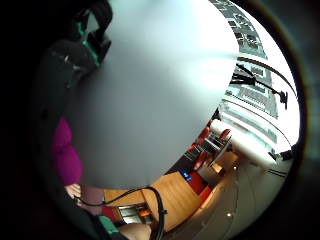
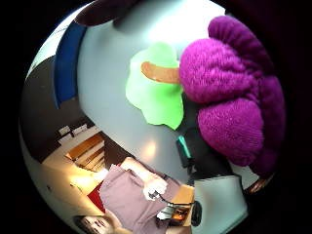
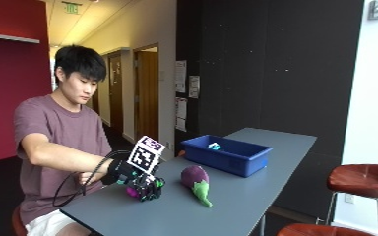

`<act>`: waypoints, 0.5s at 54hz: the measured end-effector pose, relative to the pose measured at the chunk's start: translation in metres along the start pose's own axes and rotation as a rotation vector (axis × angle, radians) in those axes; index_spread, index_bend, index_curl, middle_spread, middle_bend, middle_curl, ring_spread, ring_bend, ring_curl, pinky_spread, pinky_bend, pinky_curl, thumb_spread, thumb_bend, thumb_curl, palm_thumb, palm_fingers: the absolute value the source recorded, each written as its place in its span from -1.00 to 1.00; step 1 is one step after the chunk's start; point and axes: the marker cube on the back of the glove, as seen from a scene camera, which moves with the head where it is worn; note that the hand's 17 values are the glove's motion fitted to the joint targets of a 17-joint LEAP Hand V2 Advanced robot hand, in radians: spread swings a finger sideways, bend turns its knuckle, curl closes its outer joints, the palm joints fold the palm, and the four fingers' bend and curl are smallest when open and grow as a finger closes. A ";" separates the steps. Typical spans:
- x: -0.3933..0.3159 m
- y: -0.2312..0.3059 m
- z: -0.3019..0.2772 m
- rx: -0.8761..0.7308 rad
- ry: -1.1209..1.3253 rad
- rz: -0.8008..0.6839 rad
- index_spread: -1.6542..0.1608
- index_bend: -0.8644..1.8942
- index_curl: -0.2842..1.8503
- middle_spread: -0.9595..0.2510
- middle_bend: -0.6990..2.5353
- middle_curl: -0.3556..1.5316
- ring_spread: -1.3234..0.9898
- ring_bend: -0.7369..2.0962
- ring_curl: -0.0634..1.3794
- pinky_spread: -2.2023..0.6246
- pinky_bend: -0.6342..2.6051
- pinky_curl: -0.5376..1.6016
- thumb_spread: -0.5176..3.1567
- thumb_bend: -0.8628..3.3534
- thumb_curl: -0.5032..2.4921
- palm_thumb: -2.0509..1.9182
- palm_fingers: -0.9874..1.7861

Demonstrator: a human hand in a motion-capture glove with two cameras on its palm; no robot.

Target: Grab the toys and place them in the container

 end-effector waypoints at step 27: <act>-0.015 -0.022 -0.010 0.010 -0.023 0.038 0.58 -0.11 -0.47 0.17 -0.21 -0.04 -0.24 0.21 -0.16 0.28 -0.01 -0.14 -0.17 -0.54 -0.28 0.37 0.40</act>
